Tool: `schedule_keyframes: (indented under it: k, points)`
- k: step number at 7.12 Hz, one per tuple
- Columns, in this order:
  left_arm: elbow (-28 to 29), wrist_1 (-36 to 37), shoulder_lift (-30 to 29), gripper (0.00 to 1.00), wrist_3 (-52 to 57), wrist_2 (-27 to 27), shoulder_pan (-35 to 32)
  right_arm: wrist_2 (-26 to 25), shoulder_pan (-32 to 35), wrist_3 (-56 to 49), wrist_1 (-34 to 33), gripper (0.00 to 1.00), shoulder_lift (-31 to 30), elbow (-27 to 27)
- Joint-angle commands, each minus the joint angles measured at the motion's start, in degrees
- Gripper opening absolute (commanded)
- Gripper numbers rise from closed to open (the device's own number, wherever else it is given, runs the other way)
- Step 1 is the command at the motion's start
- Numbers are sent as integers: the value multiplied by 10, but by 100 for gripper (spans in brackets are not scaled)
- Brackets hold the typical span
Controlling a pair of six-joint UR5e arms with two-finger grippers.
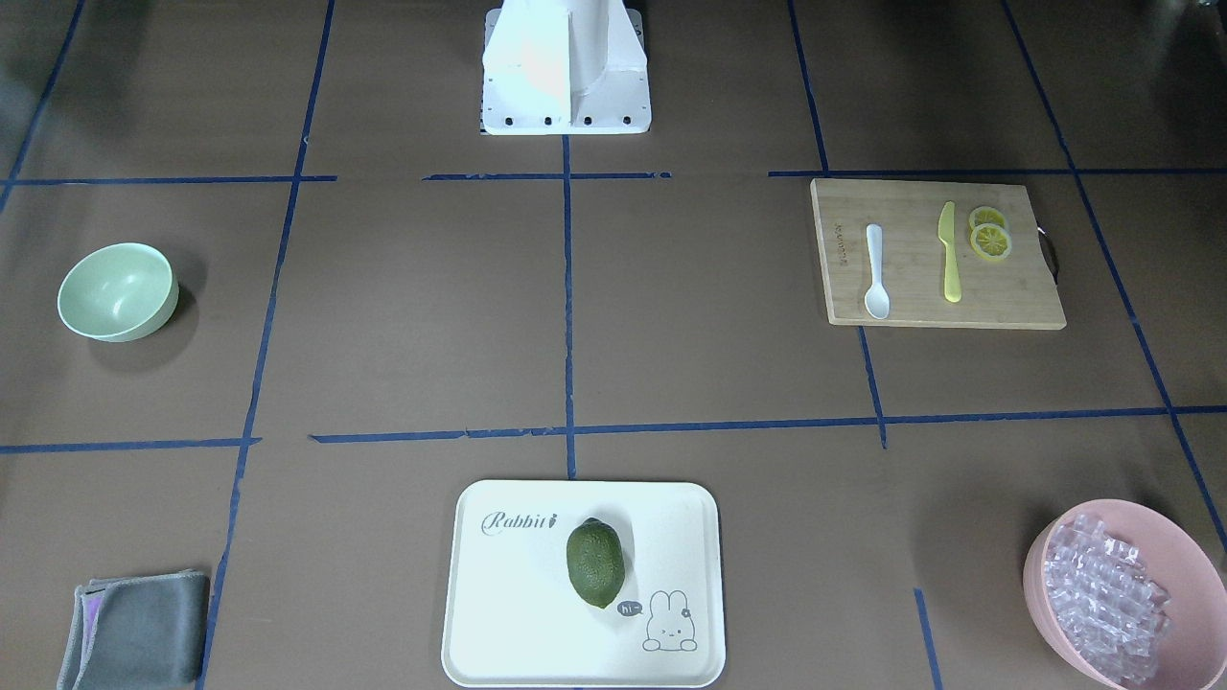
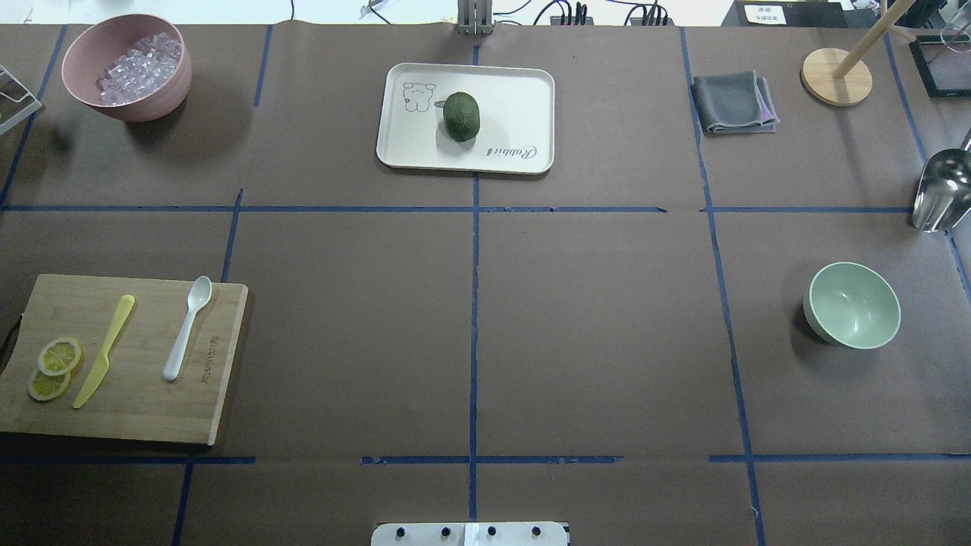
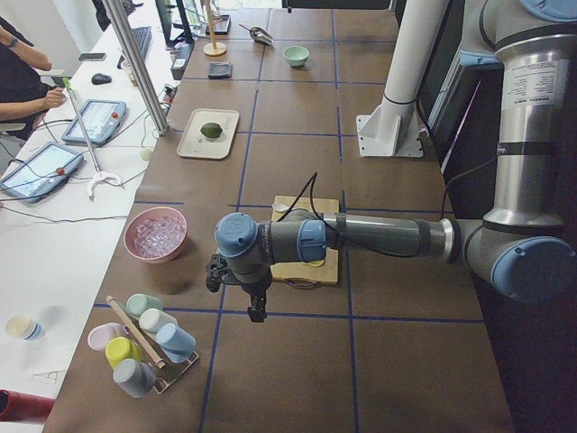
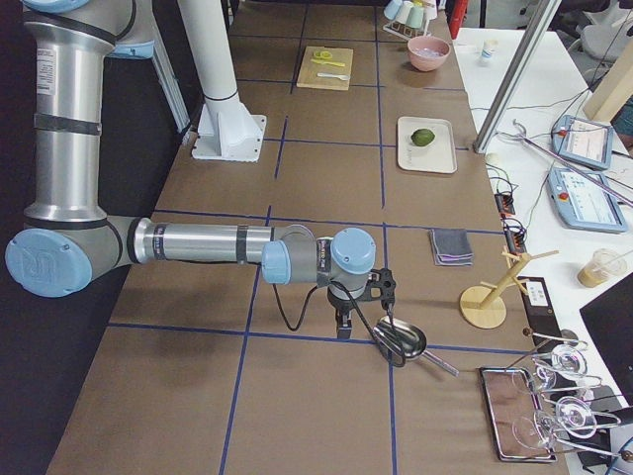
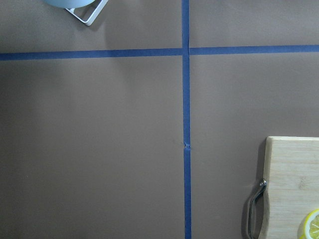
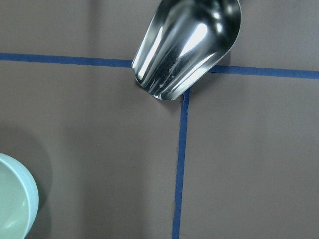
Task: Place spoon in bowl
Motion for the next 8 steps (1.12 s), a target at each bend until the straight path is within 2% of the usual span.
schedule_keyframes:
  k: [1,5,8]
  points:
    - [-6,4,0,100,-4,2,0,-1,0,1,2,100,-2,-3]
    - [-31,-2,5,100,-6,0,0,0,0,0,3,100,6,1]
    - [-23,-2,4,100,-11,5,1,8,-1,-6,3,100,3,-2]
